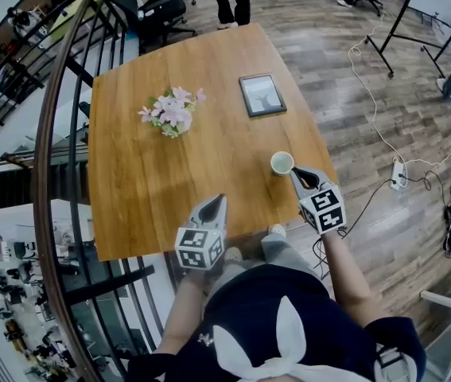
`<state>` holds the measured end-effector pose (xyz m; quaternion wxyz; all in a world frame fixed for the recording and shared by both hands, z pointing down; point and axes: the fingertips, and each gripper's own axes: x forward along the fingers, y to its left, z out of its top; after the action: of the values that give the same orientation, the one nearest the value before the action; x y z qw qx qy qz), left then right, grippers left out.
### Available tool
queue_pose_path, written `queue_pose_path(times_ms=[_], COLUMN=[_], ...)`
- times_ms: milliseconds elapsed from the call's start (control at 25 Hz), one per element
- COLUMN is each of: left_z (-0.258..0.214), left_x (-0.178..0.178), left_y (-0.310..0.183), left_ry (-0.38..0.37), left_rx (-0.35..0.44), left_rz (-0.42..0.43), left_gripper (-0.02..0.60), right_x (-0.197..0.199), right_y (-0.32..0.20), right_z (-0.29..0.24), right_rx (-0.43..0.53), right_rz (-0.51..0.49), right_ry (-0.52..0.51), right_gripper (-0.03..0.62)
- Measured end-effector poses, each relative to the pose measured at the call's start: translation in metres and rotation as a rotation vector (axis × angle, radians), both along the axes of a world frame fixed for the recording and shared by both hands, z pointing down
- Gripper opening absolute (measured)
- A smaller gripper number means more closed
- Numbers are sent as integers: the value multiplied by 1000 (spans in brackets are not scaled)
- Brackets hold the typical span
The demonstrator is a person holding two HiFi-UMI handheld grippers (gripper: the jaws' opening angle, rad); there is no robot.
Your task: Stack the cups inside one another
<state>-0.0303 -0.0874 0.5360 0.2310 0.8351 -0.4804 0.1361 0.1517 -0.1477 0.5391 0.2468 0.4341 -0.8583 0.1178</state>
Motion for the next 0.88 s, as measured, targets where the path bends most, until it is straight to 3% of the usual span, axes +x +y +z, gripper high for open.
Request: queue_pose_path(times_ms=[880], left_z=[3], left_x=[28], left_y=[14], left_ry=[7], left_rx=[-15], left_rz=[83], left_gripper=[17], right_x=[-46], right_y=[62], right_z=[16], right_rx=[-68], right_rz=[-155], right_ry=[-28], right_gripper=[-3])
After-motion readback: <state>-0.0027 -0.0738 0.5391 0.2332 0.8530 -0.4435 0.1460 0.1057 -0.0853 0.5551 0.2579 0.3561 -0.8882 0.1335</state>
